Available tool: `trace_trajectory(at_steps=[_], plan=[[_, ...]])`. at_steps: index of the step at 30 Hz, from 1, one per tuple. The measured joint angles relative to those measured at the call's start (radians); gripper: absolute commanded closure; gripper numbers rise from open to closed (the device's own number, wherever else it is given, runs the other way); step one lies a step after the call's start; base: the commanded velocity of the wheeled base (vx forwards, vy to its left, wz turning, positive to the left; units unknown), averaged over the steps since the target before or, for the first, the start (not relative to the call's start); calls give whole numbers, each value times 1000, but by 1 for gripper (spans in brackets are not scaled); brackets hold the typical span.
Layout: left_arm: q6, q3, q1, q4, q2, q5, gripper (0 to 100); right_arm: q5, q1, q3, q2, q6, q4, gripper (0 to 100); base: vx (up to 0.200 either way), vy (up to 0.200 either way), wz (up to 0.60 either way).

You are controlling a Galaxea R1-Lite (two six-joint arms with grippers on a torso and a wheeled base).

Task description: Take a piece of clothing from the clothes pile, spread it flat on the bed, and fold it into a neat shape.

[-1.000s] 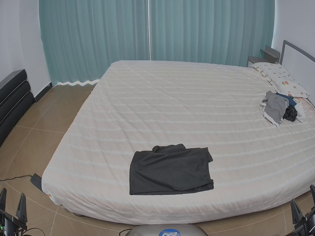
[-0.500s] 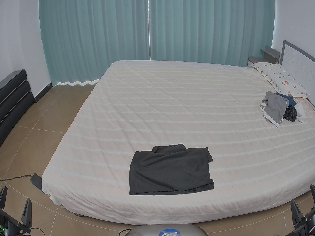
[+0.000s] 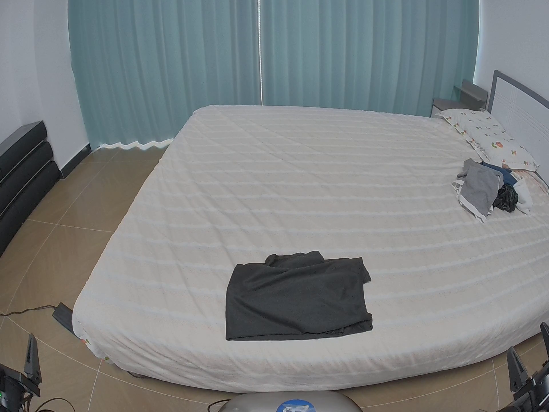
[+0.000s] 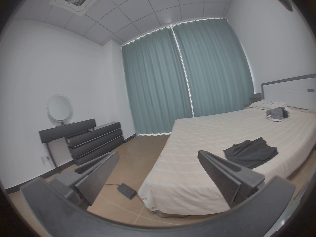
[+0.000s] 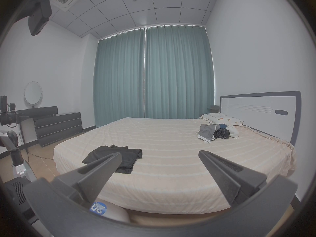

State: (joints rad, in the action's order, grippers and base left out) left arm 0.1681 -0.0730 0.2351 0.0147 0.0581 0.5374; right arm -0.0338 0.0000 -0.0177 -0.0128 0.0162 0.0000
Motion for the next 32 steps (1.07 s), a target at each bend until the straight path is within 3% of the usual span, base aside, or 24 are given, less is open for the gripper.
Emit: trace_trajectory(at_steps=[7, 12, 15, 20, 24, 27, 32], plan=[[19, 11, -191, -14, 11, -26, 0, 0, 0, 0, 0, 1, 0, 0, 0, 0, 0], [0, 36, -232, -12, -23, -76, 0, 0, 0, 0, 0, 4, 0, 0, 0, 0, 0], [-4, 46, -235, 4, -33, -185, 0, 0, 0, 0, -1, 4, 0, 0, 0, 0, 0], [-67, 54, -236, 21, -40, -479, 0, 1, 0, 0, -1, 5, 0, 0, 0, 0, 0], [-98, 55, -235, 18, -43, -620, 0, 1, 0, 0, -1, 5, 0, 0, 0, 0, 0], [-114, 56, -235, -10, -43, -638, 0, 1, 0, 0, -1, 6, 1, 0, 0, 0, 0], [-153, 56, -234, -28, -44, -578, 0, 0, 0, 0, -2, 7, 2, 0, 0, 0, 0]])
